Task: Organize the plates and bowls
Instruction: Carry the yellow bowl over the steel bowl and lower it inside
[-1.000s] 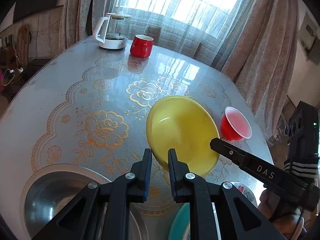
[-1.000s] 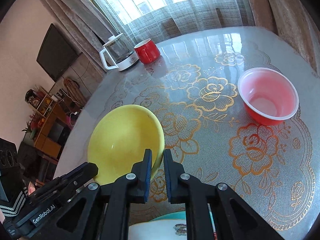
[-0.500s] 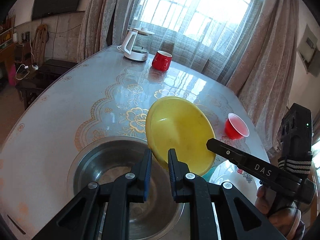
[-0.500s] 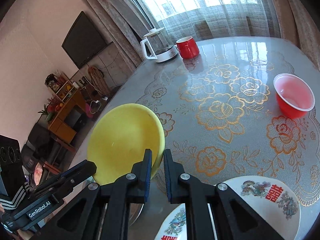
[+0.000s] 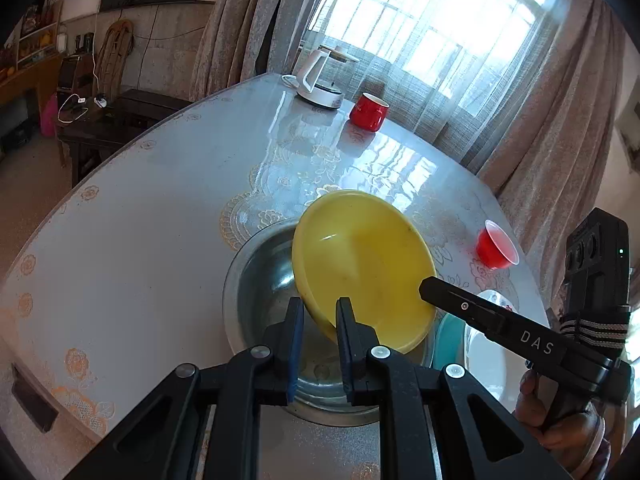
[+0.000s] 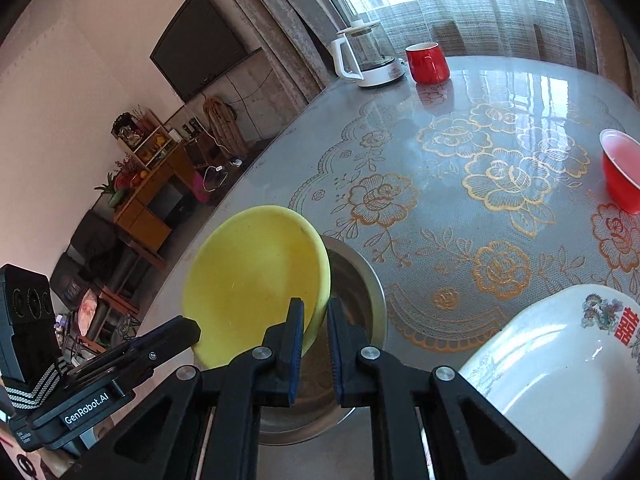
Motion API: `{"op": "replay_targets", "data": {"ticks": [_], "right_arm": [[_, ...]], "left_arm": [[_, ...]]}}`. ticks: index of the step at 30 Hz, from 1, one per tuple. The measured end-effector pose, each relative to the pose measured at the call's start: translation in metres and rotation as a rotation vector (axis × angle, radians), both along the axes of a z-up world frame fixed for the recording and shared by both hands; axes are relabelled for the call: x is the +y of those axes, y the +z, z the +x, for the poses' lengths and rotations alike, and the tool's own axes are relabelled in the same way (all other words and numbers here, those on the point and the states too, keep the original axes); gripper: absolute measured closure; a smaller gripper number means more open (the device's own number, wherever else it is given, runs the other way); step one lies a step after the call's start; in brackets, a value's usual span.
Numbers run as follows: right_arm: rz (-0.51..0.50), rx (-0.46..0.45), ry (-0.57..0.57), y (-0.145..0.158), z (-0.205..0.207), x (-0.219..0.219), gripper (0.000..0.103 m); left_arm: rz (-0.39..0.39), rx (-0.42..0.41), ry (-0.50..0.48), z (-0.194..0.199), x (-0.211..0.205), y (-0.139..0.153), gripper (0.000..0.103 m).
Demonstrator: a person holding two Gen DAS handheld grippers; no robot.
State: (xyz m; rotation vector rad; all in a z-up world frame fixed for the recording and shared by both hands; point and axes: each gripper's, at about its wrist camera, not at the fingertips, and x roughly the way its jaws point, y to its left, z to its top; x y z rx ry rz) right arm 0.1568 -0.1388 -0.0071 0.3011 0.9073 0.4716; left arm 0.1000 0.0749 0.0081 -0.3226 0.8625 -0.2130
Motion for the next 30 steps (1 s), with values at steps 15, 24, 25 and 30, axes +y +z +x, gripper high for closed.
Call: {"op": "replay_targets", "data": {"ticks": [15,24,25,30], "right_arm": [[-0.102,0.051,0.023,-0.021,-0.002,0.019,0.091],[-0.133,0.062,0.022,-0.026,-0.005,0.021,0.089],[-0.134,0.060,0.022,-0.026,-0.007,0.021,0.089],[-0.167,0.050,0.016,-0.024,-0.008,0.024,0.087]], "left_arm": [[0.008,0.072,0.002,-0.001,0.005,-0.030,0.087],[0.006,0.081,-0.007,0.002,0.001,-0.031,0.086],[0.013,0.079,-0.008,0.002,0.000,-0.031,0.086],[0.054,0.078,-0.010,0.003,-0.005,-0.030,0.086]]}}
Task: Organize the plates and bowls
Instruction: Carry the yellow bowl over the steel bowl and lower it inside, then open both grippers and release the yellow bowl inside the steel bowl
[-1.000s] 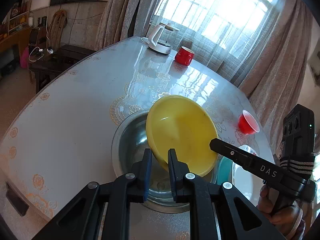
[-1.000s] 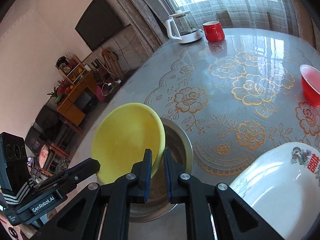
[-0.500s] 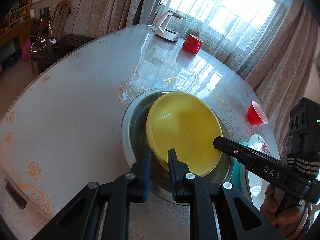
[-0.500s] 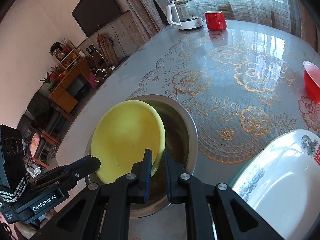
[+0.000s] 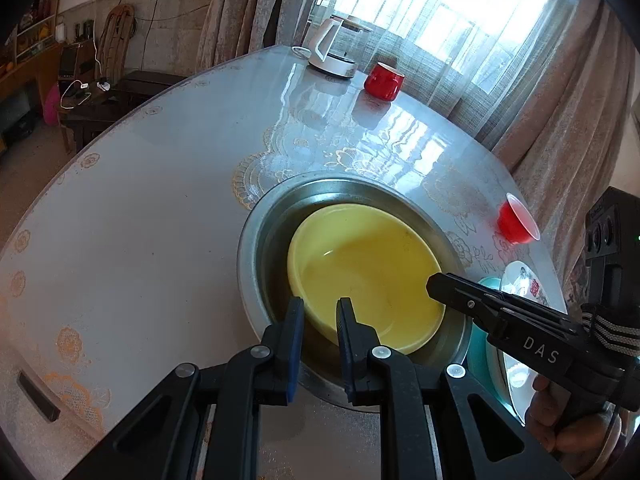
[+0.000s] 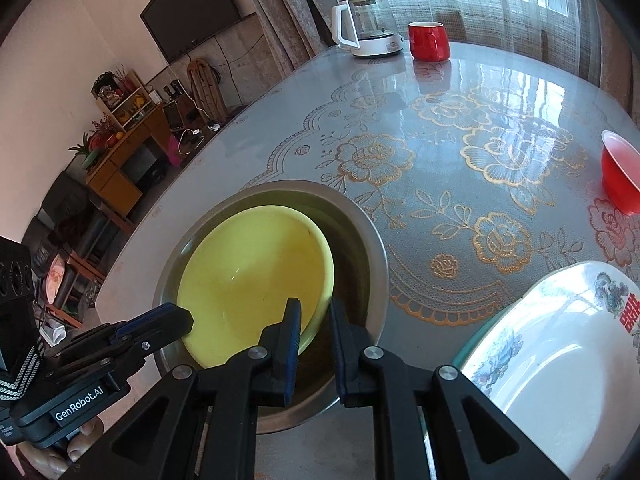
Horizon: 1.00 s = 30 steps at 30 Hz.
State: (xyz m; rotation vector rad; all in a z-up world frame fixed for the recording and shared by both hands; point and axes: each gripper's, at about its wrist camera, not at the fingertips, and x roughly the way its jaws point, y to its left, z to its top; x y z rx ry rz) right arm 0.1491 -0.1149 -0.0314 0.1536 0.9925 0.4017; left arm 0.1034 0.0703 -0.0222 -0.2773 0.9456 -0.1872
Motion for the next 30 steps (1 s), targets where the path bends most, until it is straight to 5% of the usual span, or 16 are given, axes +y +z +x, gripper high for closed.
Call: {"op": "replay_targets", "data": {"ticks": [17,30], "right_arm": [[-0.071,-0.051,0.019,0.001,-0.006,0.009,0.085],[0.016,-0.083,-0.020,0.010,-0.011,-0.007,0.085]], "left_arm": [[0.059,-0.028,-0.003,-0.004,-0.006,0.000,0.086],[0.109,-0.073,0.017,-0.012,-0.006,0.008,0.085]]}}
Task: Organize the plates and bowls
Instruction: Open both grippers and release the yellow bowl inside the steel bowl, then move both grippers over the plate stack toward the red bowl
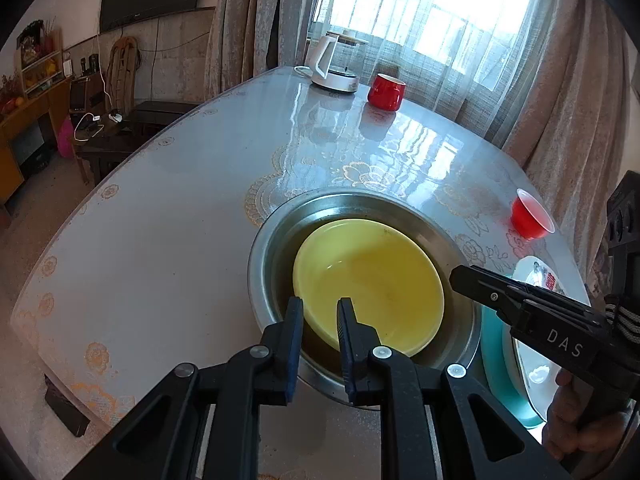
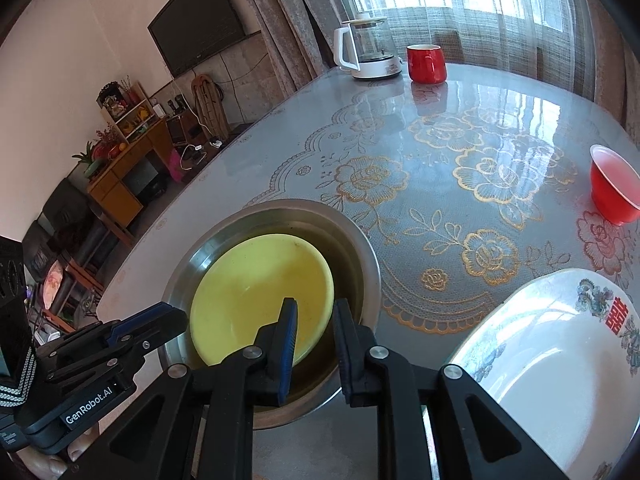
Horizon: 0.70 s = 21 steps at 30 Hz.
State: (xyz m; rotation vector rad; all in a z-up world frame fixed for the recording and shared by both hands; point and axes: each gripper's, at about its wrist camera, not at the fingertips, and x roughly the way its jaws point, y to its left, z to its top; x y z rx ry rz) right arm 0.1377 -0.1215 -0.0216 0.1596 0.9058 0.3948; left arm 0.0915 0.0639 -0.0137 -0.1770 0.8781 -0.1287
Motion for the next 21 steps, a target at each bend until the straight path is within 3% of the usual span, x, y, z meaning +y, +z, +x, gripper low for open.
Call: {"op": "replay_targets", "data": {"ticks": [13,21], "right_arm": [[0.095,-0.034,-0.069,0.009,-0.012,-0.029,0.075],[0.148,-0.041,-0.143,0.011,-0.017,-0.057,0.074]], "left_arm": [[0.027,-0.045,0.002,-0.012,-0.006,0.008,0.081],[0.060,-0.074,-0.020,-0.017,-0.019,0.012,0.081]]}}
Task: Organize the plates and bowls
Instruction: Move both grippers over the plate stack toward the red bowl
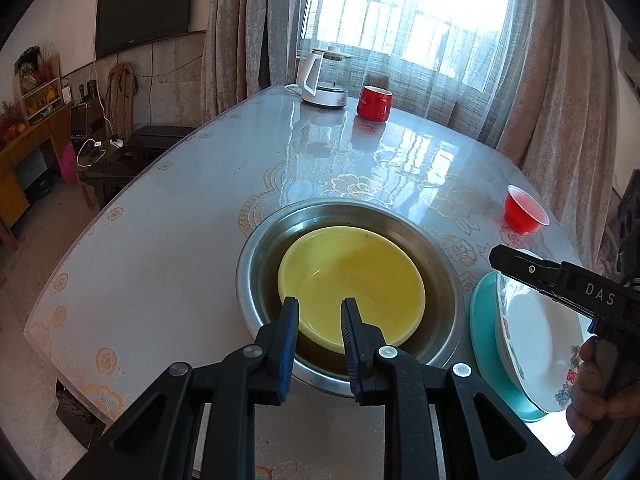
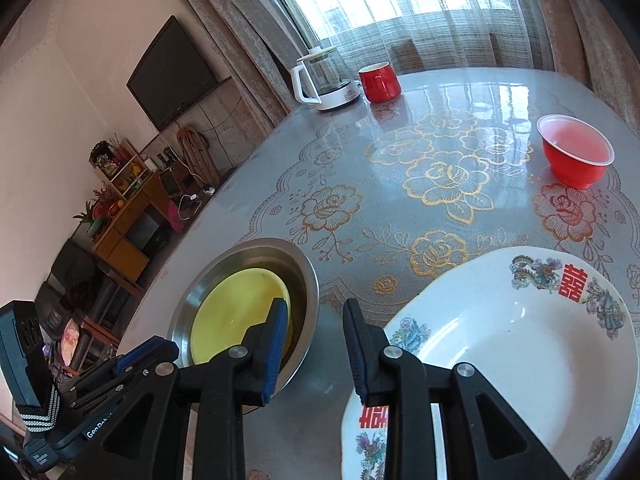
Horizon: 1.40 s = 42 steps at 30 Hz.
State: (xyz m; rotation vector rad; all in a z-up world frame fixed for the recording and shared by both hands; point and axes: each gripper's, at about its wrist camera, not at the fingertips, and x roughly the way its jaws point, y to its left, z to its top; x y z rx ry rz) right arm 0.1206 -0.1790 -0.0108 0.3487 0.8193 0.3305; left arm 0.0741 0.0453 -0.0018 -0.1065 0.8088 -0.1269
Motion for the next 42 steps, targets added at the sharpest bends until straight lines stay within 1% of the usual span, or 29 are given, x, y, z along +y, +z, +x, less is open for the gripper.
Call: {"op": "replay_targets", "data": {"ticks": [7,20,33,39,42], "right_arm": [[0.027,0.000,-0.055,-0.001,-0.005,-0.024,0.071],[0.068,-0.005,-0.162,-0.003,-0.019,-0.071,0.071],[0.103,-0.006,-0.247,-0.009,-0.037,-0.107,0.071],[0.121,0.006,-0.285,-0.016,-0.039,-0.129,0.071],[0.125,0.014,-0.310,-0.020,-0.038,-0.143,0.071]], "left_arm": [[0.052,-0.043,-0.042,-0.005,-0.018,0.008,0.080],[0.127,-0.096,-0.148,-0.017,-0.064,0.015,0.079],[0.175,-0.110,-0.236,-0.026,-0.101,0.015,0.076],[0.207,-0.100,-0.273,-0.014,-0.118,0.014,0.076],[0.208,-0.087,-0.287,-0.002,-0.124,0.015,0.076]]}}
